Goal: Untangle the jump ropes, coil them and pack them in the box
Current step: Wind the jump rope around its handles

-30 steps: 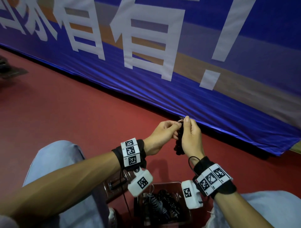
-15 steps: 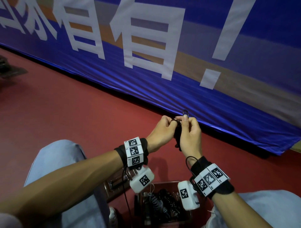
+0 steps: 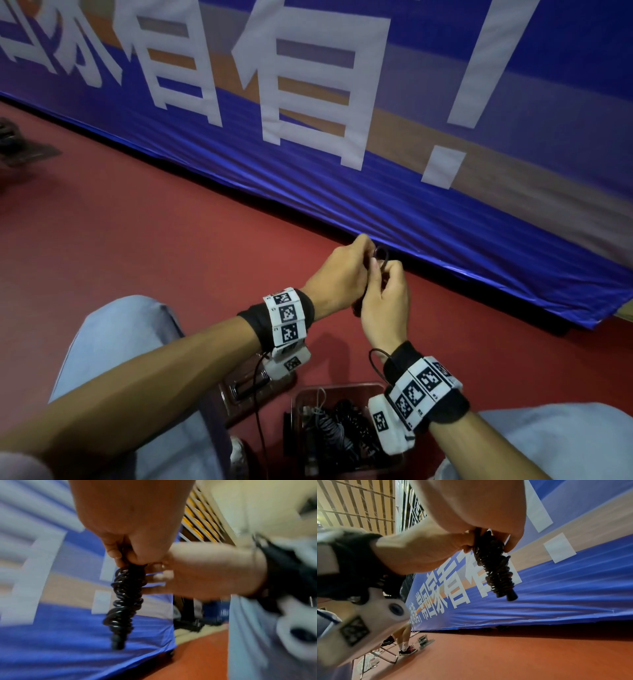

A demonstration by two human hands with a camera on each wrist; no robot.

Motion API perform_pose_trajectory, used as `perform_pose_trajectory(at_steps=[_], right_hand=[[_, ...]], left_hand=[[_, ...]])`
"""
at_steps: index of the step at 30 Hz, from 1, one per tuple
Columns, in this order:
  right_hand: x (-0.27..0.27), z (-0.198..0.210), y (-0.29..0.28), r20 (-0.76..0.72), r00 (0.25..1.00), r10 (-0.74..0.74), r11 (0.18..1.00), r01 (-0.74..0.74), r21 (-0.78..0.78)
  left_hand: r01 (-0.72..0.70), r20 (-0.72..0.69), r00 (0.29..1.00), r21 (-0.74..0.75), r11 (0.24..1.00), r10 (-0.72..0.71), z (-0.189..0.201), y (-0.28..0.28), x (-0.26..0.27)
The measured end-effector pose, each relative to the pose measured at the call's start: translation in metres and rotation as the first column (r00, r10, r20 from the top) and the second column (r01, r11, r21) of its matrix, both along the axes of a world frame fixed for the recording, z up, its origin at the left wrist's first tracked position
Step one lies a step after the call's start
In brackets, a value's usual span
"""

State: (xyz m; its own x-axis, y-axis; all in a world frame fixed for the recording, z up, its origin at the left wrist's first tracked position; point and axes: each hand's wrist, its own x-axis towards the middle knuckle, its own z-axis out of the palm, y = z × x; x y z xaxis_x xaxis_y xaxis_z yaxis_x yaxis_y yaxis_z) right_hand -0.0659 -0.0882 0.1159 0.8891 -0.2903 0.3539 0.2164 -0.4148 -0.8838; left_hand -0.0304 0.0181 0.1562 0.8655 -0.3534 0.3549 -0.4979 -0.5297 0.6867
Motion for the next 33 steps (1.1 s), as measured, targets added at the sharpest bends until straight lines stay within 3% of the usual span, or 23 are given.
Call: perform_pose_trajectory(at_steps=[3, 5, 9, 12, 15, 19, 21, 24, 31, 33], right_hand=[[0.004, 0.002, -0.001, 0.011, 1.000, 0.001, 1.000, -0.001, -0.006], [0.007, 0.004, -0.003, 0.039, 0.999, 0.010, 1.000, -0.010, -0.004], [0.008, 0.010, -0.006, 0.067, 0.997, -0.032, 0.999, 0.030, 0.026], [0.007, 0.010, -0.006, 0.056, 0.998, -0.041, 0.999, 0.040, 0.024], [0.009, 0.007, -0.008, 0.036, 0.999, -0.038, 0.999, 0.038, 0.002], [0.011, 0.011, -0.010, 0.041, 0.998, -0.036, 0.999, 0.036, 0.005], [0.011, 0.015, -0.009, 0.045, 0.998, -0.033, 0.999, 0.032, 0.024], [0.013, 0.019, -0.008, 0.045, 0.998, -0.032, 0.997, 0.029, 0.068], [0.014, 0.045, -0.014, -0.007, 1.000, -0.003, 0.964, 0.005, 0.264], [0.013, 0.051, -0.017, -0.026, 1.000, 0.009, 0.952, 0.000, 0.306]], left_hand=[[0.039, 0.257, 0.962, 0.206, 0.978, -0.092, 0.002, 0.002, 0.003], [0.012, 0.252, 0.967, 0.144, 0.989, -0.049, 0.002, 0.003, 0.005], [-0.164, -0.005, 0.986, -0.223, 0.961, 0.167, -0.002, -0.007, -0.003], [-0.369, -0.350, 0.902, -0.326, 0.870, 0.251, -0.004, -0.012, -0.002], [-0.402, -0.558, 0.820, -0.402, 0.823, 0.128, -0.001, -0.008, 0.003], [-0.364, -0.661, 0.745, -0.513, 0.777, -0.088, 0.004, -0.004, 0.005], [-0.389, -0.697, 0.686, -0.593, 0.705, -0.208, 0.002, -0.003, 0.006], [-0.423, -0.675, 0.638, -0.709, 0.565, -0.370, 0.001, -0.004, 0.005], [-0.171, -0.513, 0.573, -0.837, 0.520, -0.639, 0.010, -0.004, -0.004], [-0.171, -0.499, 0.522, -0.856, 0.489, -0.691, 0.013, -0.004, -0.004]])
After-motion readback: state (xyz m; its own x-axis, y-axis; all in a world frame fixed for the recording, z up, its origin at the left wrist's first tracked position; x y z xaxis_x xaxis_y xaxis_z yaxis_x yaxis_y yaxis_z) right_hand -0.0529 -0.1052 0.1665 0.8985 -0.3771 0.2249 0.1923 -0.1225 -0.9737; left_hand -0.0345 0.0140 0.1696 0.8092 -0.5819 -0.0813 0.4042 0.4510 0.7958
